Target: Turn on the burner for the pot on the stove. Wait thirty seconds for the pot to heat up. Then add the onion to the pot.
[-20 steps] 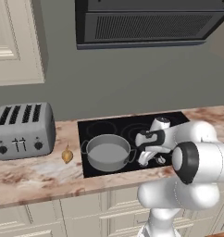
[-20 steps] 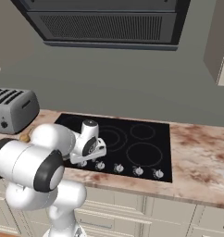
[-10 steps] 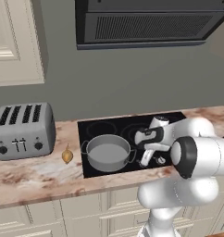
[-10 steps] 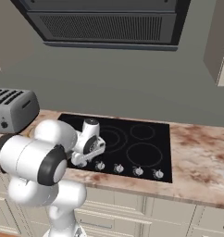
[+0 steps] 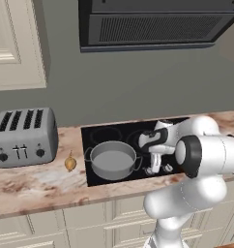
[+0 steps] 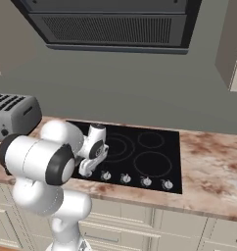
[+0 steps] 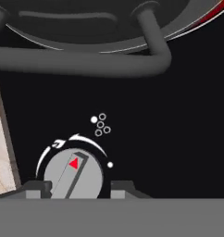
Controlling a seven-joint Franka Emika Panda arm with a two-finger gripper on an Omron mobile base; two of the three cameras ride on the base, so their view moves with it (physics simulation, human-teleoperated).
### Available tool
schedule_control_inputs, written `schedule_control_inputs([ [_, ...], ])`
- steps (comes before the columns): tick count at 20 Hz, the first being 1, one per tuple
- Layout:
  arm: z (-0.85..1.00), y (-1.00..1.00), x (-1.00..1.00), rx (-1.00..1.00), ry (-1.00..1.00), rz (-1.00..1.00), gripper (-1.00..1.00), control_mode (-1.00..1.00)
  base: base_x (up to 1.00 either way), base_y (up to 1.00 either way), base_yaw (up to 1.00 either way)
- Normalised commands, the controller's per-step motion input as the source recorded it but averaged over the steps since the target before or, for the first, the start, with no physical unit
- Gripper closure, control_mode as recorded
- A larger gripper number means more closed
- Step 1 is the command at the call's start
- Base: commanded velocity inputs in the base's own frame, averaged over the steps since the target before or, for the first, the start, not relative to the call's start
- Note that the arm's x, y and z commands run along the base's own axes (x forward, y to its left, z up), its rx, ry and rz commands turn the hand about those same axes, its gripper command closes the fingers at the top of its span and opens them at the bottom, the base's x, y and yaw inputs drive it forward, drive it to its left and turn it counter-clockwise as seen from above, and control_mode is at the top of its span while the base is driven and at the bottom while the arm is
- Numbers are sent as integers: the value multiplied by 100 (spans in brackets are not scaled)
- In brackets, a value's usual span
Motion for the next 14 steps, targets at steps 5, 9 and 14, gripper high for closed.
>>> schedule_control_inputs([
  [5,-47,-9,0,0,-3,34,100,-100,0,0,0],
  [9,-48,-8,0,0,-4,32,100,-100,0,0,0],
  [14,-44,-5,-1,0,-5,28,100,-100,0,0,0],
])
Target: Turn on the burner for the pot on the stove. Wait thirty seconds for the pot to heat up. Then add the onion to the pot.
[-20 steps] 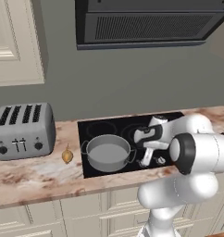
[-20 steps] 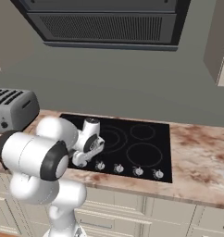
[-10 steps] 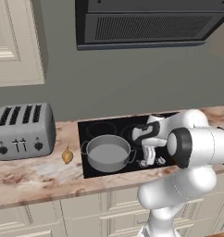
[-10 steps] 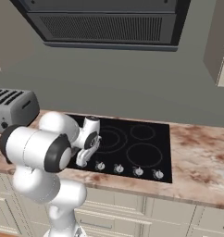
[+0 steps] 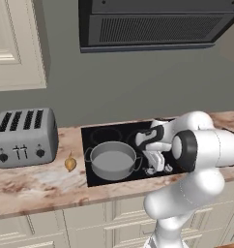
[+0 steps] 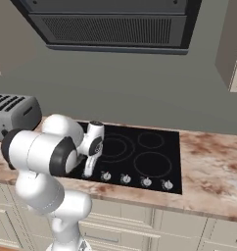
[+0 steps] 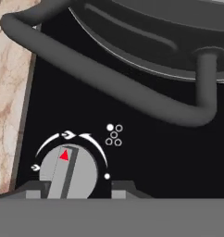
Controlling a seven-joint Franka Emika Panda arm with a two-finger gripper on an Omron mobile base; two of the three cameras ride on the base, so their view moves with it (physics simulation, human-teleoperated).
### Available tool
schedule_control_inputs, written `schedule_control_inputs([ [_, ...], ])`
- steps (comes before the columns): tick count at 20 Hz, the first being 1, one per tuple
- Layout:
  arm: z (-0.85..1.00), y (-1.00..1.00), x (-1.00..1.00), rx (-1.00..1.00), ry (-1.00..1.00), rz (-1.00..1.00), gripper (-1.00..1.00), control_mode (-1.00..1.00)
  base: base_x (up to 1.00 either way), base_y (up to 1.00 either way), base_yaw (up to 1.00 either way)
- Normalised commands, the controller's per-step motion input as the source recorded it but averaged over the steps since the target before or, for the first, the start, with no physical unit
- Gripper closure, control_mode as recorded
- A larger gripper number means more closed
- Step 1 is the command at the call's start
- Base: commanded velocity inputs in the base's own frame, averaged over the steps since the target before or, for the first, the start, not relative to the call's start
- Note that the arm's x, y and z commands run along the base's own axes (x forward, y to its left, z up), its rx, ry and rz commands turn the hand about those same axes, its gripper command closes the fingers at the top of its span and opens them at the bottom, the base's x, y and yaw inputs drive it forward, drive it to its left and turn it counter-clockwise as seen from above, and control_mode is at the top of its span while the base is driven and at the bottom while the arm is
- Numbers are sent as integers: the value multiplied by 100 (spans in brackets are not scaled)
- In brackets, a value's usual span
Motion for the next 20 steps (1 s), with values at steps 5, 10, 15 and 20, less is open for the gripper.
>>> schedule_control_inputs([
  [5,-30,-1,-14,0,-4,15,-100,-100,0,0,0],
  [10,49,-26,-48,12,-12,1,-100,-100,0,0,0],
  [15,100,-19,-42,11,-18,0,-100,-100,0,0,0],
  [20,100,0,-1,5,0,0,-100,-100,0,0,0],
])
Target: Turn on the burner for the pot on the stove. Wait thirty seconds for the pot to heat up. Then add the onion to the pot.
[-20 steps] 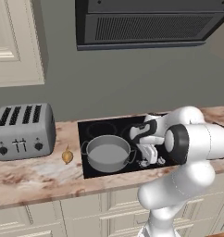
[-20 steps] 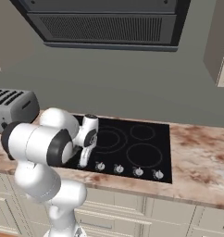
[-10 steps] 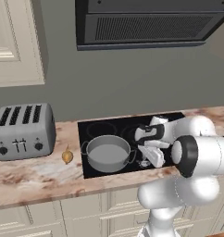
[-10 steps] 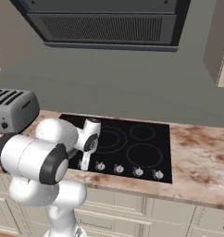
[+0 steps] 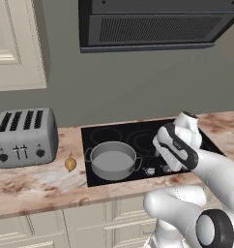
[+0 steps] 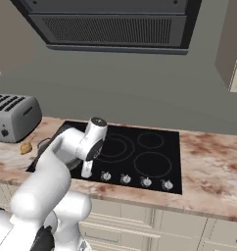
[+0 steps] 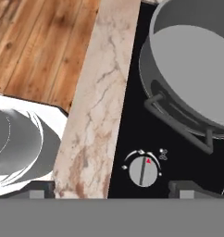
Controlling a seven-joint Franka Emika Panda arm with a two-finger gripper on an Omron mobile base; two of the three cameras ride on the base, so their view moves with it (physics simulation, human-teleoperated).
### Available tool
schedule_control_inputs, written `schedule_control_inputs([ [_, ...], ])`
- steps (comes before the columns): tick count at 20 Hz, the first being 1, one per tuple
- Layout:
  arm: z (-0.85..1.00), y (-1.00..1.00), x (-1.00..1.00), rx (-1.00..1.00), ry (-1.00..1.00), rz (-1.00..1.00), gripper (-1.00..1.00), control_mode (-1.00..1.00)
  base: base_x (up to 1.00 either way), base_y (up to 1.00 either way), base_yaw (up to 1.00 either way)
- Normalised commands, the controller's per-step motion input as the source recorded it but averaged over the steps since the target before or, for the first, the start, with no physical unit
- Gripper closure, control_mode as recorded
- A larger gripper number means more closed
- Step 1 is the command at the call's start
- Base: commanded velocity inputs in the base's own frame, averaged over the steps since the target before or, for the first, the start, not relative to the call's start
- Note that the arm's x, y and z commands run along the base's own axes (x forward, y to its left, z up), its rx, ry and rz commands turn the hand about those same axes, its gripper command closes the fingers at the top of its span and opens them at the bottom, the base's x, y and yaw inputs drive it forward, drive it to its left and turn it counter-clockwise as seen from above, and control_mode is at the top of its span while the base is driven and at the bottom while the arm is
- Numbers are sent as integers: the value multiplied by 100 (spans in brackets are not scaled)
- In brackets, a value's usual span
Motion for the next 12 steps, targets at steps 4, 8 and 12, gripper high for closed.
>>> schedule_control_inputs([
  [4,100,0,15,4,18,0,-100,-100,0,0,0],
  [8,98,1,27,0,27,0,-100,-100,0,0,0],
  [12,65,0,16,0,22,0,-100,-100,0,0,0],
])
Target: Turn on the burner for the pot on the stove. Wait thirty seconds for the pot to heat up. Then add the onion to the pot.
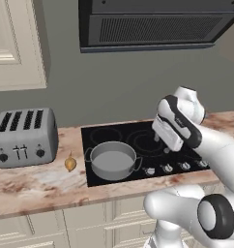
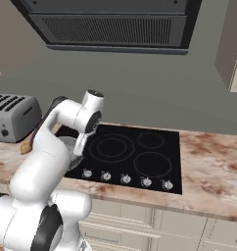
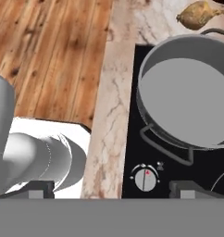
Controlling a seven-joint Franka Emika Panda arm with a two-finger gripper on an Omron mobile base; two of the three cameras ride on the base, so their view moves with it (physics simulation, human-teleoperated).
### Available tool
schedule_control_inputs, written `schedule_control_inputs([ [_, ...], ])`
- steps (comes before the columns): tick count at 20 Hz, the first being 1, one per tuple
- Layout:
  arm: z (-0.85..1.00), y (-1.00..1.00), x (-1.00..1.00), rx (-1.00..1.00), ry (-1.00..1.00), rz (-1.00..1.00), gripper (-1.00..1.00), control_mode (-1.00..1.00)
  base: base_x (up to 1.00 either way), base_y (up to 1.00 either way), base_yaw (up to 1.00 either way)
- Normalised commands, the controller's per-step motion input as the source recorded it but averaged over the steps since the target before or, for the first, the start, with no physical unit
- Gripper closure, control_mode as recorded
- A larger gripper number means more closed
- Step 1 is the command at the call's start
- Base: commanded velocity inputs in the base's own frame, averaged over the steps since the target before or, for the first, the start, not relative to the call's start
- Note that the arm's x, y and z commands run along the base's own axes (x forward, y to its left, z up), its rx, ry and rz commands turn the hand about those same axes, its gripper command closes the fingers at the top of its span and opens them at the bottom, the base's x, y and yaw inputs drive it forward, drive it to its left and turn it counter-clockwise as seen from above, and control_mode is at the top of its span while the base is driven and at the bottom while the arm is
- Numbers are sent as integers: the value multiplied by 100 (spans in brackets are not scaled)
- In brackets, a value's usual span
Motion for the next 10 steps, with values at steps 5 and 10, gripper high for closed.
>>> schedule_control_inputs([
  [5,39,-15,2,1,13,0,-100,-100,0,0,0],
  [10,2,20,0,0,11,-2,-100,-100,0,0,0],
])
